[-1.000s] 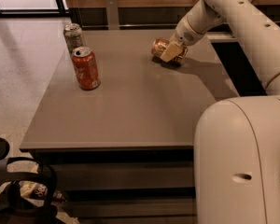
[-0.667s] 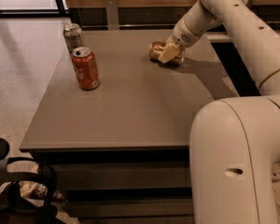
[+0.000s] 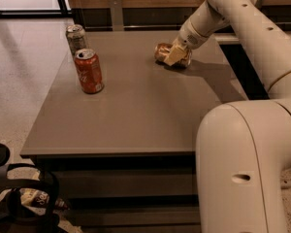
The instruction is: Knock orange can over
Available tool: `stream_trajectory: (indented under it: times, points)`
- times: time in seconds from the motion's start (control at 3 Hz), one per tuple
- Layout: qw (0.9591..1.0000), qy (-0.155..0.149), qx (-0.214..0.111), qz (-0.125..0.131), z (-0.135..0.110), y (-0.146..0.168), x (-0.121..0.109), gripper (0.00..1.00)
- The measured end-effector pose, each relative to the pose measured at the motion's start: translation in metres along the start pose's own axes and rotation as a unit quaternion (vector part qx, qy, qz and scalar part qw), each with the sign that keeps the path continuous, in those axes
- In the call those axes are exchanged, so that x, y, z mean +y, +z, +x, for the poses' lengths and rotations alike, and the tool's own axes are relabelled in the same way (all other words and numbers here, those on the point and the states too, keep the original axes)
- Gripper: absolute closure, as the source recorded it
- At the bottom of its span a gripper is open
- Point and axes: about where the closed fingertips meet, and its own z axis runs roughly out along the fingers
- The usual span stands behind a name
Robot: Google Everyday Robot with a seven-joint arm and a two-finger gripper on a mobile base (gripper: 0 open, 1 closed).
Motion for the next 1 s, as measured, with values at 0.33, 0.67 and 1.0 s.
stream_trajectory:
  times: [0.33, 0.67, 1.0]
  points:
    - [1.0000, 0.000, 0.000, -0.001, -0.0002, 0.0013, 0.0003, 0.26]
    - [1.0000, 0.000, 0.001, -0.003, -0.0003, 0.0038, 0.0008, 0.00]
    - [1.0000, 0.000, 0.001, -0.003, -0.0003, 0.0045, 0.0009, 0.00]
